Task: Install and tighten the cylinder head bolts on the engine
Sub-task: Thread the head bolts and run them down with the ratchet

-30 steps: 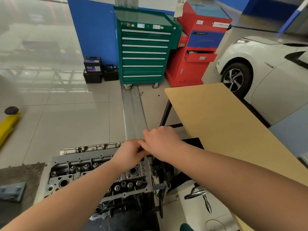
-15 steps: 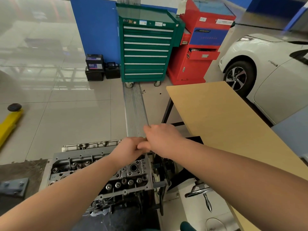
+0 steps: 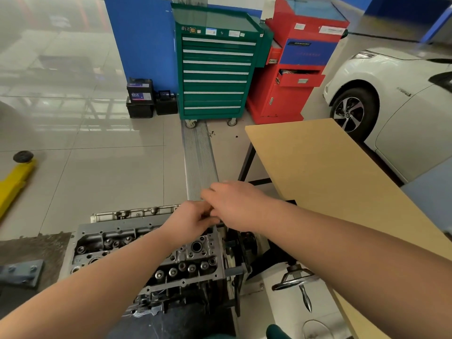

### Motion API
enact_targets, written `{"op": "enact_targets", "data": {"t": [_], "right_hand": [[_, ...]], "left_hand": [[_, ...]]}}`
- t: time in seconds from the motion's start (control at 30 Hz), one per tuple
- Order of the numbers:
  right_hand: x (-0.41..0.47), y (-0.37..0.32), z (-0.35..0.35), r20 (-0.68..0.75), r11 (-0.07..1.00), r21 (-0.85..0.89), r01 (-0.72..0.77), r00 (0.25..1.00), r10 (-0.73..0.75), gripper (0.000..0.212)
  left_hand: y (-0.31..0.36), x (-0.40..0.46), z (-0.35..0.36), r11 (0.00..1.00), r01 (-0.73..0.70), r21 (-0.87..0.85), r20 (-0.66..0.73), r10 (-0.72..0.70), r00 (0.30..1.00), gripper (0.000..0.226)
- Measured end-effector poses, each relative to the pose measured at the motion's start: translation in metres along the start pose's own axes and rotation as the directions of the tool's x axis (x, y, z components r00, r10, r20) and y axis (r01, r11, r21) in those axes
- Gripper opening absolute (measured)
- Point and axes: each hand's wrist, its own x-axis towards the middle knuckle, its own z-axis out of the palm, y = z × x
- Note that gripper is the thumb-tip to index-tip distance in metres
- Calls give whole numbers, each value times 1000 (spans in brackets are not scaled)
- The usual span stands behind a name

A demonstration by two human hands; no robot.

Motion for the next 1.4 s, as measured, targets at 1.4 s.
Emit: {"op": "enact_targets", "data": {"t": [1.4], "right_hand": [[0, -19, 6, -43, 926, -105, -364, 931, 361, 43]], "left_hand": [[16, -3, 24, 989, 144, -37, -159, -149, 976, 30]]}}
